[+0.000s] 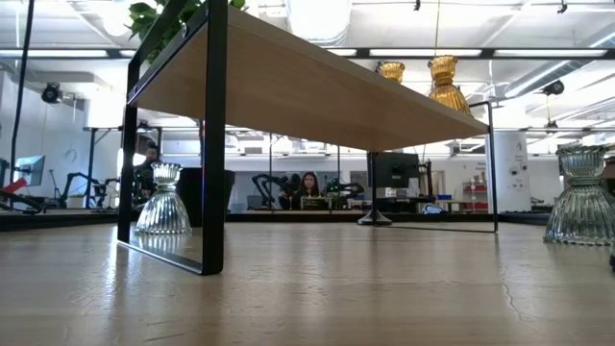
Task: Pick & Place candle stick holders
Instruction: Put the top transparent glass candle holder on the shelf
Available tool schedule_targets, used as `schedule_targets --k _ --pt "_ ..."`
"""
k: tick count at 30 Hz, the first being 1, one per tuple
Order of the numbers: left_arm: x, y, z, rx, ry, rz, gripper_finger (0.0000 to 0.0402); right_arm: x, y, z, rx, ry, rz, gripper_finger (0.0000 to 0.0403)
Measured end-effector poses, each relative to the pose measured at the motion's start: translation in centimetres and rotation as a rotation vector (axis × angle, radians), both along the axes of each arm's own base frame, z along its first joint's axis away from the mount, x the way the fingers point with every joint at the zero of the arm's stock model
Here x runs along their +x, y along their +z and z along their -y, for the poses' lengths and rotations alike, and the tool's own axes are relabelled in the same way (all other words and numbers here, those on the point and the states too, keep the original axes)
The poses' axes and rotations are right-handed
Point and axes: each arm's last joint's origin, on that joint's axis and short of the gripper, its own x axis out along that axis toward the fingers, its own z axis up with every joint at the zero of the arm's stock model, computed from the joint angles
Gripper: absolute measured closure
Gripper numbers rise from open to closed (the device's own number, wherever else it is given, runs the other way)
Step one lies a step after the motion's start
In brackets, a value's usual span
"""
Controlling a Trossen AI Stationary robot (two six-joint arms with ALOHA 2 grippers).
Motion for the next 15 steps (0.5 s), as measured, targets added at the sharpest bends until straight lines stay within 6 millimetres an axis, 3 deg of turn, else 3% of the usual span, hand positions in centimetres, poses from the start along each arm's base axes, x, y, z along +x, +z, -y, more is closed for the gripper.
schedule_targets --k 15 --pt "0.0 1.1 0.0 0.015 0.021 0.021 0.0125 0.0 -0.3 0.2 -0.035 -0.04 -0.02 0.0385"
